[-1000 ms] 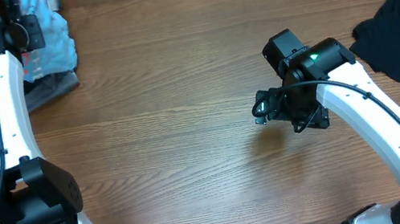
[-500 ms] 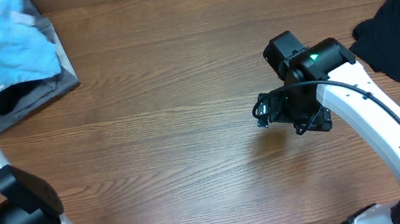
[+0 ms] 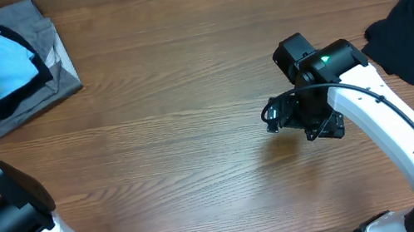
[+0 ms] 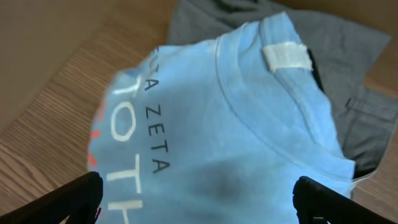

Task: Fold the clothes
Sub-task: 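Place the bundle on the grey clothes stack at top-left with the left gripper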

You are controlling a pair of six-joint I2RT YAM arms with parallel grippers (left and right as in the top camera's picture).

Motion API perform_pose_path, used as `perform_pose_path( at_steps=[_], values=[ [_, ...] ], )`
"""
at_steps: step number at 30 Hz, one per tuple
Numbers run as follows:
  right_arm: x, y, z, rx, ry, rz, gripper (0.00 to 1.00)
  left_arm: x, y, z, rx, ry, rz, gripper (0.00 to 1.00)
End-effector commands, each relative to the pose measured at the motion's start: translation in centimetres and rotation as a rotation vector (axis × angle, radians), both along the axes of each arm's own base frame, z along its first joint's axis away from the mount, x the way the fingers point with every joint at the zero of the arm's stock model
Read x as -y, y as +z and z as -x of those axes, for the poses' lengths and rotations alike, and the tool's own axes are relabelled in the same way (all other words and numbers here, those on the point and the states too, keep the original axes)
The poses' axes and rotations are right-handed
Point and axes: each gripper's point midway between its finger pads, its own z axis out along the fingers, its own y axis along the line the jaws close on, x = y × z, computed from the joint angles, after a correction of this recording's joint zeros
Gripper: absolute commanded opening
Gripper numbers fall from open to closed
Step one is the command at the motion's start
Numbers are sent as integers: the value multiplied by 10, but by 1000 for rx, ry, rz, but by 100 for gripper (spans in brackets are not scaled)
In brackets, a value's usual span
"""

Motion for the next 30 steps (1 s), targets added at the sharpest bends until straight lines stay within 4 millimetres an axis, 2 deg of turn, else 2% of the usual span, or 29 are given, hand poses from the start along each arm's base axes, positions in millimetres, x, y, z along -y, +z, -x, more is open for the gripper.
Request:
perform_pose_path(
  at_steps=[1,4,6,8,9,11,12,13,16,20,26,28,30],
  values=[
    [2,3,-3,17,-10,8,100,-1,14,-4,40,9,-3,100],
    [1,3,-6,28,-10,4,100,5,18,-4,57,7,26,100],
    [1,3,-7,34,-10,2,100,13,17,-7,77,-3,79,92],
    [1,3,-7,34,-10,1,100,21,17,-10,95,-14,123,78],
    [1,3,-7,34,-10,2,100,26,17,-13,103,-16,139,68],
    [1,3,-7,34,-10,1,100,40,17,-20,105,-34,144,29],
    [1,3,-7,34,-10,1,100,41,16,-21,97,-28,132,19],
    [1,3,-7,34,-10,1,100,35,11,-18,61,23,76,4],
    [1,3,-6,30,-9,3,100,27,1,-17,27,77,23,4],
    [1,3,-6,31,-8,3,100,20,-25,-21,-16,100,7,4],
    [1,3,-6,31,-9,3,100,18,-96,-24,-127,101,55,8],
    [1,3,-6,31,-9,3,100,24,-120,-25,-162,77,85,10],
    [1,3,-7,33,-9,2,100,32,-132,-25,-190,62,101,11]
  ],
)
